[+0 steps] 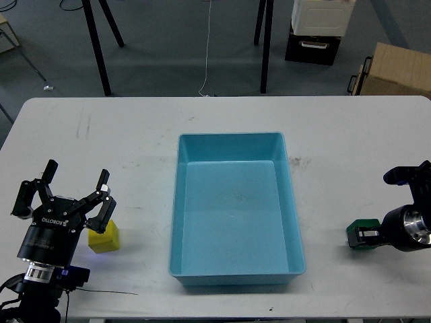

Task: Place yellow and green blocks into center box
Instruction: 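Lower the right gripper and grasp the dark green cube, then carry the green cube into the blue box and release it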

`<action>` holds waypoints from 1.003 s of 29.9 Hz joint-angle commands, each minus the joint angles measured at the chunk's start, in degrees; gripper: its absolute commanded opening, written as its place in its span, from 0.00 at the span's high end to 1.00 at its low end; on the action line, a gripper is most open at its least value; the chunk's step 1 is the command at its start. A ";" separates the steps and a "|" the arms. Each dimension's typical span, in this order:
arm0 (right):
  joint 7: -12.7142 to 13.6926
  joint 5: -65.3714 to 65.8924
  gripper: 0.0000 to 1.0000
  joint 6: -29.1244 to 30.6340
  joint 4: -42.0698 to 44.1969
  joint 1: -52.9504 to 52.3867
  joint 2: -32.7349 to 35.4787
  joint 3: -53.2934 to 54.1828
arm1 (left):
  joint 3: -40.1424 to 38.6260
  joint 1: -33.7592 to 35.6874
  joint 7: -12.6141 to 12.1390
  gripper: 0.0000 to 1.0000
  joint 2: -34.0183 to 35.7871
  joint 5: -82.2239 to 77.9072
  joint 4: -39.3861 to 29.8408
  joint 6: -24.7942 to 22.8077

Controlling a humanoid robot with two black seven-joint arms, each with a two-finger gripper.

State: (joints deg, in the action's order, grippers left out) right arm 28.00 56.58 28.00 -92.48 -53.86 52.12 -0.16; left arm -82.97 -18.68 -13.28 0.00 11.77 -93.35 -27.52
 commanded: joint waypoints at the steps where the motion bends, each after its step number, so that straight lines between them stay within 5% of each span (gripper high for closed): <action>1: 0.00 -0.50 1.00 0.00 -0.68 -2.28 0.52 1.56 | 0.00 -0.04 0.01 0.00 0.00 0.00 0.01 0.01; 6: 0.00 -7.16 1.00 0.00 -1.30 -14.05 -0.53 2.71 | 0.08 -0.04 0.01 0.00 0.00 0.00 -0.07 0.09; 12: 0.00 -16.23 1.00 0.00 1.50 -28.39 -11.76 -2.02 | 0.00 -0.04 0.01 0.00 0.00 0.00 -0.07 0.09; 22: 0.00 -16.15 0.99 -3.74 6.34 -29.37 -29.34 -11.43 | 0.00 -0.30 0.01 0.00 0.00 0.00 -0.07 0.01; 30: 0.00 -16.15 0.66 -3.92 12.67 -29.11 -40.42 -14.60 | 0.00 -0.48 0.01 0.00 0.00 0.00 -0.07 0.01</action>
State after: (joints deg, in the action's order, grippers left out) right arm 28.00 40.42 24.15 -82.34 -83.24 15.85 -13.75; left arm -83.01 -19.12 -13.27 0.00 11.77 -93.39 -27.53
